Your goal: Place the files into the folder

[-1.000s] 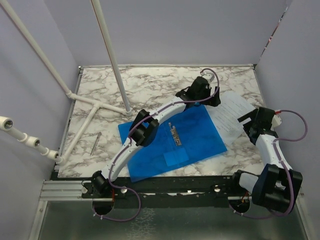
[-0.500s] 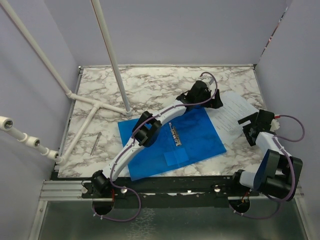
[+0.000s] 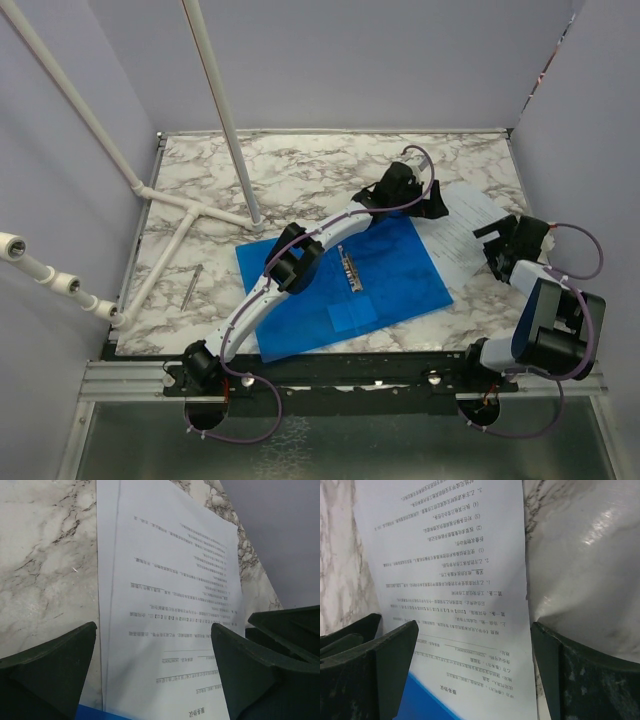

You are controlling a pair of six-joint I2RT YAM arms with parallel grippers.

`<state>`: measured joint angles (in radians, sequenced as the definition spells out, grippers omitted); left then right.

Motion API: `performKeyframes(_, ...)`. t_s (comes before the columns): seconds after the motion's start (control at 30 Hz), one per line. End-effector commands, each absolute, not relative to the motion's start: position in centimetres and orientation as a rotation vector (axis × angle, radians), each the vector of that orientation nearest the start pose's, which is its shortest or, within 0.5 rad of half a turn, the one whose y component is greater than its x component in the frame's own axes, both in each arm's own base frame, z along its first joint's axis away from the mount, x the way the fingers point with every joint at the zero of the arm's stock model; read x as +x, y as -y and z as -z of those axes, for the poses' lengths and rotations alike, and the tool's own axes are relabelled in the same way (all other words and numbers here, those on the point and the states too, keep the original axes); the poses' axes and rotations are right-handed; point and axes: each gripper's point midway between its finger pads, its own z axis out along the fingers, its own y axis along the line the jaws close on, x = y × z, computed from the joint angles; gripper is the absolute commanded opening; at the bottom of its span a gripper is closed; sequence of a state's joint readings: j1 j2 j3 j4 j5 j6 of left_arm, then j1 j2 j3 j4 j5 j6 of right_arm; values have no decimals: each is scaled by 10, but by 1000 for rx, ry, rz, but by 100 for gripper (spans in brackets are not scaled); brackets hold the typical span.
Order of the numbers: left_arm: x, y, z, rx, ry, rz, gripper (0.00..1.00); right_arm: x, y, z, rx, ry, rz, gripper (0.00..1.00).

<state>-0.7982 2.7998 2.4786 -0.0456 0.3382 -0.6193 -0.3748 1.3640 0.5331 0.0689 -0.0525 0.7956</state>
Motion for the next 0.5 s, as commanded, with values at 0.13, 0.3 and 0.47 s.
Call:
performKeyframes(0.13, 410, 571, 5, 494, -2299, 1263, 99, 315, 49, 0, 1312, -2089, -490, 100)
performKeyframes(0.3, 400, 573, 14, 511, -2325, 1284, 97, 320, 39, -1, 1268, -2093, -573, 100)
performKeyframes(0.47, 396, 578, 7, 524, -2313, 1306, 97, 322, 35, -3, 1252, -2093, -609, 99)
